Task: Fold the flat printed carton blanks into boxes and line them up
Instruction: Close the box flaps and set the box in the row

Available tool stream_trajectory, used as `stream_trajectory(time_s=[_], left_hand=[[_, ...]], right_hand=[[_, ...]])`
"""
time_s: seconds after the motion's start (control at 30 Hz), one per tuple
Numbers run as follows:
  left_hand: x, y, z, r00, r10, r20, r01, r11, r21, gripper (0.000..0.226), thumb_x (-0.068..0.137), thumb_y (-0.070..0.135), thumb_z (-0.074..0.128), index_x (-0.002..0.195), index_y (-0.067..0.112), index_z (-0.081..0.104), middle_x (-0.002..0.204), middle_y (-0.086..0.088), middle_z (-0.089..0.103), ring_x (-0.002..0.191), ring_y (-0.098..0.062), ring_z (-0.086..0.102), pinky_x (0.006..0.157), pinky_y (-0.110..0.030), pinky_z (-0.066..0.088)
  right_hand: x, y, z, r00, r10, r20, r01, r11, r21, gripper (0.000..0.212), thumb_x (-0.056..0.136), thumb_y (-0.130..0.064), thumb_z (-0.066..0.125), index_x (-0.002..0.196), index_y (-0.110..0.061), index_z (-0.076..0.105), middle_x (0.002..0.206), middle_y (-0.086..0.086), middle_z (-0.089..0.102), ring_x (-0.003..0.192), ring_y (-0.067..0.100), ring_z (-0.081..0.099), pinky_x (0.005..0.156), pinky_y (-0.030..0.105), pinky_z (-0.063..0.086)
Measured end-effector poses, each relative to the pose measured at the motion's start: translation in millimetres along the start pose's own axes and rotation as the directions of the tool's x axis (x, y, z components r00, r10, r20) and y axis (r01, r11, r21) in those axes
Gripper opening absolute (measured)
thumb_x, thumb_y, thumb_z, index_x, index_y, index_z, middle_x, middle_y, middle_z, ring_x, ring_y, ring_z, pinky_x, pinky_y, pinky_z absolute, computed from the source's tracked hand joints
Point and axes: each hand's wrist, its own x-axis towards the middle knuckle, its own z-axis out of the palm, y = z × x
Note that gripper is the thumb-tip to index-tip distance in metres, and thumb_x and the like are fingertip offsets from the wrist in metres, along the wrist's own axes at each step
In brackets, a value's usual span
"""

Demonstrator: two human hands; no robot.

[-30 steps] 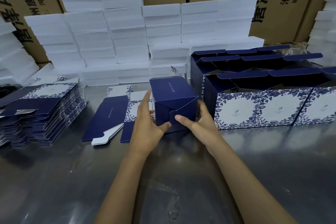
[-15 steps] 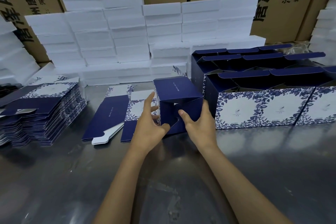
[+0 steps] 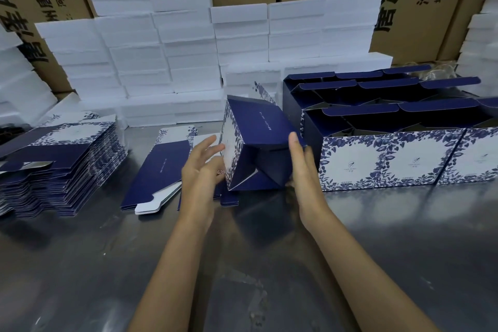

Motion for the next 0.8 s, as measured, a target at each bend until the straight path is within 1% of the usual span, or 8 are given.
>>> stream_trajectory(time_s=[0.07,0.2,0.33,0.47,0.57,0.67,0.73,0.8], left_hand=[[-0.5,0.3,0.6,1.000,0.007,-0.021,-0.007,1.000,-0.005,0.040,0.090,0.002,0.058,0.121,0.026,0.068,0.116,0.008,0.071,0.083,0.000,0.066,0.074,-0.021,0.051],[-2.3,0.8,3.0,0.999,-0.027,-0.023,0.025,0.998,-0.066,0.043,0.078,0.009,0.067,0.114,0.032,0.070,0.104,0.017,0.072,0.082,0.000,0.068,0.062,-0.015,0.051],[0.2,1.6,1.6,0.987,-0.161,0.000,0.158,0.973,-0.171,0.066,0.067,0.028,0.079,0.129,0.036,0.058,0.122,0.004,0.070,0.099,-0.012,0.071,0.079,-0.031,0.057],[-2.0,4.2,1.9,0.964,-0.211,0.160,0.238,0.955,-0.176,0.085,0.075,0.035,0.084,0.148,0.019,0.043,0.129,-0.002,0.068,0.118,-0.023,0.066,0.106,-0.046,0.048],[-2.0,7.1,-3.1,0.961,-0.135,0.241,0.161,0.982,-0.094,0.085,0.073,0.022,0.085,0.147,0.019,0.044,0.135,-0.002,0.065,0.126,-0.021,0.061,0.111,-0.045,0.043],[-2.6,8.3,-3.9,0.967,-0.039,0.251,0.029,0.999,0.045,0.089,0.073,0.004,0.082,0.147,0.028,0.040,0.137,-0.002,0.061,0.128,-0.020,0.058,0.104,-0.039,0.051],[-2.9,7.3,-3.5,0.963,0.014,0.269,-0.068,0.978,0.195,0.092,0.071,0.000,0.078,0.141,0.046,0.039,0.132,0.001,0.061,0.118,-0.018,0.062,0.086,-0.027,0.057],[-2.5,8.5,-2.6,0.962,0.017,0.271,-0.097,0.954,0.285,0.087,0.066,0.011,0.069,0.127,0.064,0.038,0.133,0.005,0.055,0.118,-0.014,0.058,0.080,-0.025,0.053]], right_hand=[[-0.2,1.1,1.3,0.999,0.033,0.008,-0.033,0.999,0.026,0.059,0.063,-0.087,0.065,0.113,-0.059,0.052,0.131,-0.023,0.061,0.125,0.010,0.060,0.111,0.045,0.046],[1.1,0.9,3.6,0.995,0.102,0.007,-0.102,0.984,0.145,0.054,0.075,-0.060,0.071,0.124,-0.041,0.058,0.120,-0.009,0.072,0.109,0.017,0.071,0.101,0.050,0.055],[3.5,-0.1,1.4,0.983,0.171,0.065,-0.182,0.935,0.304,0.041,0.093,-0.033,0.063,0.132,-0.019,0.061,0.122,0.000,0.073,0.113,0.022,0.069,0.105,0.047,0.051],[4.4,-2.7,-5.3,0.981,0.151,0.119,-0.188,0.886,0.424,0.017,0.093,-0.014,0.053,0.108,-0.013,0.060,0.117,0.005,0.071,0.108,0.022,0.060,0.099,0.040,0.043],[11.0,-2.6,-12.0,0.994,0.101,0.038,-0.107,0.954,0.280,0.031,0.090,-0.004,0.046,0.116,-0.010,0.063,0.123,0.012,0.068,0.109,0.025,0.058,0.098,0.041,0.044],[12.2,-3.2,-12.8,0.998,0.053,-0.037,-0.048,0.990,0.132,0.046,0.094,0.004,0.045,0.123,-0.023,0.066,0.131,0.007,0.068,0.099,0.014,0.067,0.080,0.027,0.057],[12.5,-1.1,-10.9,0.997,0.029,-0.069,-0.029,1.000,0.012,0.044,0.100,-0.002,0.048,0.120,-0.036,0.067,0.138,-0.001,0.064,0.121,0.013,0.062,0.105,0.035,0.050],[9.8,-3.5,-8.3,0.998,0.035,-0.056,-0.037,0.999,-0.019,0.024,0.102,-0.030,0.054,0.117,-0.042,0.068,0.135,-0.011,0.065,0.127,0.007,0.058,0.116,0.039,0.041]])
